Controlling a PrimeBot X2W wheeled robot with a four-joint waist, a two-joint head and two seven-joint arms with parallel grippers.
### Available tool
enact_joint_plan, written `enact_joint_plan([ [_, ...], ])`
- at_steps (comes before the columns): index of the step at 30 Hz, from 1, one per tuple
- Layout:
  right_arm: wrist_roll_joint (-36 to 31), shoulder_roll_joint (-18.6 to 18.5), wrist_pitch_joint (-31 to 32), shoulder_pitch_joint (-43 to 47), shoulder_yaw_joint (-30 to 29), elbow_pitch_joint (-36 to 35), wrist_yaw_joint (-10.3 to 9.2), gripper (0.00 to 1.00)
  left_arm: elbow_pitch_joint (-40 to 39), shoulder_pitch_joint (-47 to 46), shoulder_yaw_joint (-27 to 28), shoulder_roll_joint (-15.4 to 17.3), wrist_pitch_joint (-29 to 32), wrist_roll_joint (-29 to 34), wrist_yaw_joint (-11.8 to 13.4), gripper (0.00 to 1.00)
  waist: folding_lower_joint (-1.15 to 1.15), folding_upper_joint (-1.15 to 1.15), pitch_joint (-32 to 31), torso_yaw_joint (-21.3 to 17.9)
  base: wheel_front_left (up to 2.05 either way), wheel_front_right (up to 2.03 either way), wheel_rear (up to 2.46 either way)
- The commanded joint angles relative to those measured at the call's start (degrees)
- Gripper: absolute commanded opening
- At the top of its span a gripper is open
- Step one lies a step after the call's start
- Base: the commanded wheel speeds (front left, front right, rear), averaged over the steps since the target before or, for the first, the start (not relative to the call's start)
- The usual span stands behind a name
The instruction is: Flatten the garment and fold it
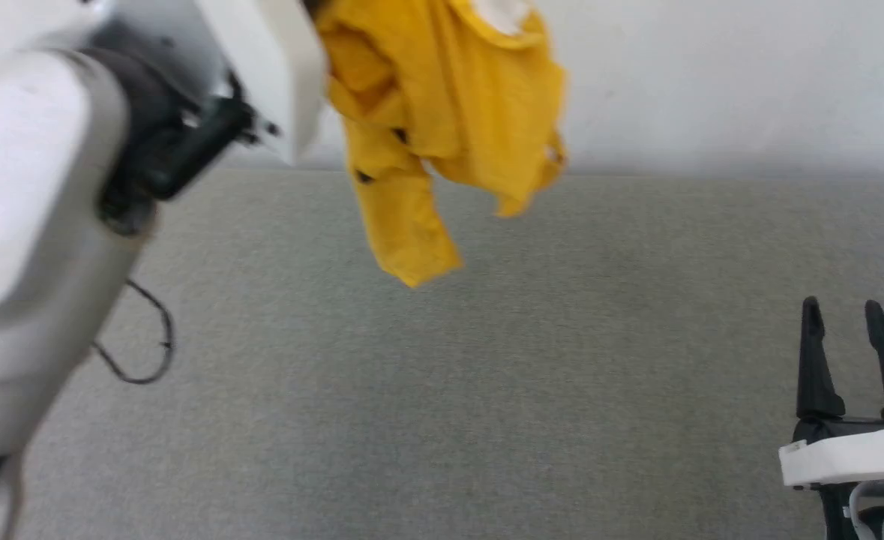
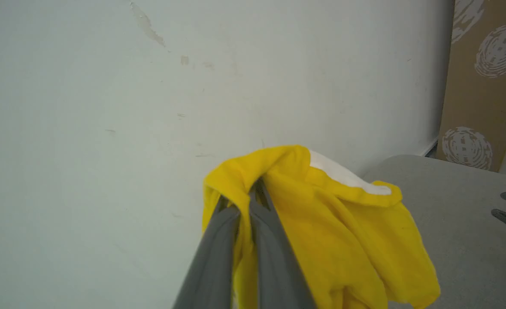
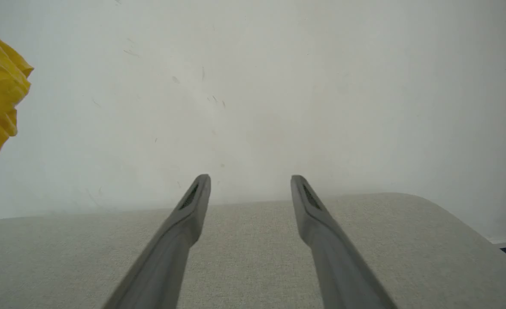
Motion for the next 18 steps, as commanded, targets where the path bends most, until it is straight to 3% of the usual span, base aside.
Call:
enact_joint_plan([
  [1, 0.44, 0.10, -0.45, 0.27, -0.55, -0.23, -0.11, 1.00, -1.08, 1.15, -1.04, -1.75, -0.17, 0.69, 1.25, 0.00, 0.00, 0.00, -0.37, -3.75, 0.00, 0.00, 0.00],
  [8, 1.27, 0.10, -0.93, -0.59, -2.30, -0.30, -0.11, 1.00, -2.59, 5.79, -4.48, -8.93, -2.22, 1.26, 6.12, 0.00, 0.00, 0.00, 1.59, -7.56, 0.00, 0.00, 0.00],
  [18, 1.96, 0.10, -1.35, -2.06, -3.48, 0.07, -0.11, 1.00, 6.59, 18.16, -12.75, -13.46, -12.41, 6.60, 7.98, 0.00, 0.00, 0.00, 3.76, -10.12, 0.00, 0.00, 0.00],
])
